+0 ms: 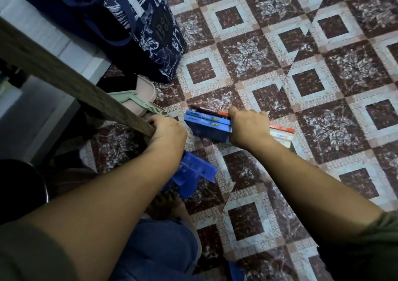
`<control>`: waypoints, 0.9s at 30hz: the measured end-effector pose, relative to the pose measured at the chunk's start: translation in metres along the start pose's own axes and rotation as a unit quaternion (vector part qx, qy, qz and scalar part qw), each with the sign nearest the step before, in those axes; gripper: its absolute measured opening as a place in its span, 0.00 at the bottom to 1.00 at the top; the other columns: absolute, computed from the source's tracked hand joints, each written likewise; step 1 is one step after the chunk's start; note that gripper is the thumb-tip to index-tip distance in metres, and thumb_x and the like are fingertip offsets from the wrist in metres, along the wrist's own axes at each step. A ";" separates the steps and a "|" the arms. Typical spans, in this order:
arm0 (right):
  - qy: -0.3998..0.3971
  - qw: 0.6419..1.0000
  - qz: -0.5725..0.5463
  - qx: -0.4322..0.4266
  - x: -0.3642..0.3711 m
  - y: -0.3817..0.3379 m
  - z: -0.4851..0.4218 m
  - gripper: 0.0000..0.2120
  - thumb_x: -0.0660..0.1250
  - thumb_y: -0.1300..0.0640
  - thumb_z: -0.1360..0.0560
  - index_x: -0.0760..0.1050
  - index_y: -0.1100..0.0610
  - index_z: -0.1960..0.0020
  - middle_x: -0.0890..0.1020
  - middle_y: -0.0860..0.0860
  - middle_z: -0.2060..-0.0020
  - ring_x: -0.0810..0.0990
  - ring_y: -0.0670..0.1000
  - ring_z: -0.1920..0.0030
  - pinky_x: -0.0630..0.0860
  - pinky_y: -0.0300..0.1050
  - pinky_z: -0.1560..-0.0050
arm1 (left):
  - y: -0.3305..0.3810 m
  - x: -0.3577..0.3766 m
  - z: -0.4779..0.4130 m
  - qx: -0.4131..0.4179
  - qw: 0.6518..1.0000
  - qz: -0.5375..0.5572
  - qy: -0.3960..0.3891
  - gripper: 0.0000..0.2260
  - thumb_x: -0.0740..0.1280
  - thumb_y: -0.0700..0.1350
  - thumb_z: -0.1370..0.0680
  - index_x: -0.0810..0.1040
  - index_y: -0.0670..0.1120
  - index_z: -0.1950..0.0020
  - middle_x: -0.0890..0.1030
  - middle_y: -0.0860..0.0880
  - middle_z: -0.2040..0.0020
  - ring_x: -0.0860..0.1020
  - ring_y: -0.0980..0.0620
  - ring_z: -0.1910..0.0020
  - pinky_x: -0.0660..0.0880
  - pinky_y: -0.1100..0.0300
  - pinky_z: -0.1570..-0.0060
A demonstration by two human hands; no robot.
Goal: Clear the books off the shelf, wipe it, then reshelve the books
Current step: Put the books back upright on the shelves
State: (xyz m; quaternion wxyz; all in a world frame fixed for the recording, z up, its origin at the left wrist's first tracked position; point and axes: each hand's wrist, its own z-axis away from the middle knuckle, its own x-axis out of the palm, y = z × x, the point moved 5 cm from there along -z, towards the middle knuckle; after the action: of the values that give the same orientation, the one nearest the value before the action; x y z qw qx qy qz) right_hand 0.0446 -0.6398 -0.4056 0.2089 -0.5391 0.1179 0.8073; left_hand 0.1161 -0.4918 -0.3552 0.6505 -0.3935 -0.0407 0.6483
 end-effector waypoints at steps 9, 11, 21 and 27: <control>-0.011 0.999 -0.051 -0.013 -0.010 -0.001 0.052 0.17 0.70 0.49 0.27 0.66 0.50 0.44 0.77 0.49 0.59 0.78 0.56 0.57 0.66 0.45 0.61 | -0.004 -0.036 0.039 0.041 0.943 0.230 0.236 0.33 0.67 0.56 0.23 0.56 0.43 0.26 0.66 0.44 0.29 0.66 0.46 0.31 0.66 0.53 0.34; 0.015 0.999 -0.037 -0.020 -0.028 0.003 0.080 0.17 0.69 0.51 0.28 0.66 0.49 0.44 0.80 0.48 0.57 0.78 0.55 0.59 0.66 0.44 0.62 | 0.000 -0.044 0.049 0.084 0.934 0.242 0.248 0.43 0.70 0.59 0.26 0.49 0.42 0.23 0.58 0.43 0.24 0.57 0.44 0.25 0.58 0.50 0.26; 0.052 0.995 -0.033 -0.083 -0.121 0.004 0.190 0.19 0.71 0.46 0.31 0.65 0.47 0.45 0.80 0.47 0.58 0.77 0.55 0.59 0.66 0.44 0.62 | 0.001 -0.095 0.146 0.117 0.939 0.263 0.191 0.18 0.71 0.53 0.28 0.70 0.50 0.43 0.74 0.49 0.52 0.75 0.46 0.52 0.72 0.53 0.54; 0.154 0.970 -0.061 -0.179 -0.191 -0.039 0.244 0.20 0.69 0.38 0.33 0.65 0.47 0.51 0.79 0.47 0.60 0.79 0.57 0.57 0.65 0.45 0.64 | -0.061 -0.090 0.247 0.020 0.939 0.264 0.217 0.17 0.71 0.55 0.30 0.70 0.54 0.45 0.76 0.50 0.52 0.77 0.45 0.51 0.70 0.57 0.59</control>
State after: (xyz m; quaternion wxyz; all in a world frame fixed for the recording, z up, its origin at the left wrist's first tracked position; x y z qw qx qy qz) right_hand -0.0739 -0.5442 -0.1332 0.1369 -0.6918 -0.0312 0.7083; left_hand 0.0127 -0.4477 -0.1096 0.4564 -0.5083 0.2200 0.6964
